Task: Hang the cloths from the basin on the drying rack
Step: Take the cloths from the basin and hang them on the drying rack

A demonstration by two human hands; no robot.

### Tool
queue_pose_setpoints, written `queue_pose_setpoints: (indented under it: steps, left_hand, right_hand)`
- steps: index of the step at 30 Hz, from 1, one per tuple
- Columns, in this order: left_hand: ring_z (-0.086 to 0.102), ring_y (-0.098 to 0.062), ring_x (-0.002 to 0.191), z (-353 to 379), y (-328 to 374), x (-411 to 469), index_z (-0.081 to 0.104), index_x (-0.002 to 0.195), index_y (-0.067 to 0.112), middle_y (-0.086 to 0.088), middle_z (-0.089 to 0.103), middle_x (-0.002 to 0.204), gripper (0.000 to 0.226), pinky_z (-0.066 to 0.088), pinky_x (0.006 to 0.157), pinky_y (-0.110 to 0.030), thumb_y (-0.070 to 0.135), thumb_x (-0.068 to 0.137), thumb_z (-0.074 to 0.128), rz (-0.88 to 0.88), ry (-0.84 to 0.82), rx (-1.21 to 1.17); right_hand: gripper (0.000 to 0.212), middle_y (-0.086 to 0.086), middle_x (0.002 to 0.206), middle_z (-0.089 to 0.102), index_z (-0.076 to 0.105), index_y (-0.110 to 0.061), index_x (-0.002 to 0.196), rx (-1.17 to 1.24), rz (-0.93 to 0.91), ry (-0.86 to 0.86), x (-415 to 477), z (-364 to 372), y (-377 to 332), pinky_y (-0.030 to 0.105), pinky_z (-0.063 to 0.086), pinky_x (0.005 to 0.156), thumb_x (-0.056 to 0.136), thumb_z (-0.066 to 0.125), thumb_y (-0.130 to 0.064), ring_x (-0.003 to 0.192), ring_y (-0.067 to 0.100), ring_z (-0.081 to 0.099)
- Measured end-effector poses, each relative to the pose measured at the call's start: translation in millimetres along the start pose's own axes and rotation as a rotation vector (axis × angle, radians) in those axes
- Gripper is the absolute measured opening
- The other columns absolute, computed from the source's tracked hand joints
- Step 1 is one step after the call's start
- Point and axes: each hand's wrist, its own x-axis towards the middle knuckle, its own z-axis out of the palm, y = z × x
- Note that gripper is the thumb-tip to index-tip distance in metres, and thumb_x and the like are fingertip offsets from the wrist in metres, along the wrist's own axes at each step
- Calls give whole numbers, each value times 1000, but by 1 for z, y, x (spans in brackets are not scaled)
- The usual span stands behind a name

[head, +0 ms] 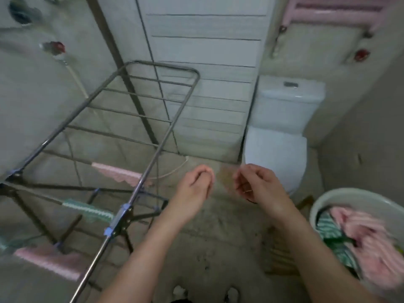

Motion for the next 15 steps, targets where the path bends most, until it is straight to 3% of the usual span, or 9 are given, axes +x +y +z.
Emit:
queue_pose_setpoints:
  steps: [5, 7, 9, 12, 15]
  left_hand:
    - [45, -4, 49, 106, -9, 24, 49, 59, 24, 7, 48, 50, 33, 37, 56, -28, 22, 92, 44, 46, -332, 269]
    - [47, 0, 53, 148, -18, 26, 59, 77, 21, 9, 52, 60, 21, 36, 55, -13, 13, 94, 49, 63, -443, 350]
    - [53, -2, 68, 178, -30, 25, 63, 99, 17, 8, 58, 77, 17, 37, 62, -9, 7, 92, 51, 77, -524, 460]
    - [61, -16, 89, 228, -55, 21, 64, 104, 23, 3, 67, 96, 26, 49, 79, -29, 8, 88, 49, 116, -701, 662]
    - [57, -22, 105, 264, -77, 17, 67, 109, 24, 1, 66, 113, 29, 48, 89, -35, 14, 90, 47, 287, -823, 832]
  right_hand:
    - [26, 3, 60, 63, 65, -12, 76, 136, 126, 336, -18, -93, 42, 20, 42, 49, 97, 50, -15, 51, 12, 56]
    - [22, 8, 67, 62, 66, -10, 82, 138, 177, 422, -27, -125, 64, 24, 41, 53, 96, 50, -15, 59, 18, 54]
    - [19, 13, 75, 60, 64, -6, 90, 147, 225, 477, -33, -148, 85, 27, 38, 56, 96, 49, -15, 65, 22, 53]
    - [14, 12, 86, 61, 62, -13, 93, 67, 334, 578, -47, -189, 127, 31, 45, 62, 96, 50, -19, 74, 22, 56]
    - [28, 14, 109, 61, 57, -10, 120, -196, 435, 598, -56, -219, 171, 38, 51, 78, 94, 51, -17, 85, 25, 60]
